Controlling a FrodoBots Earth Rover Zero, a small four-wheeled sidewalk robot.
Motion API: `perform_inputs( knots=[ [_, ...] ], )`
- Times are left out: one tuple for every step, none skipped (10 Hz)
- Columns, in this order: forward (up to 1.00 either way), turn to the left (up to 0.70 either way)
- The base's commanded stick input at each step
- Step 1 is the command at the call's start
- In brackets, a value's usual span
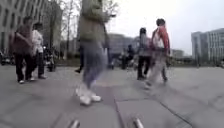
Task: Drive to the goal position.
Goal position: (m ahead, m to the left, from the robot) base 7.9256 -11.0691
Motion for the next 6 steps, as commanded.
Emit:
perform_inputs(
  knots=[
    [0.04, -0.06],
    [0.04, 0.04],
    [0.04, 0.00],
    [0.04, 0.00],
    [0.04, 0.00],
    [0.04, 0.00]
  ],
)
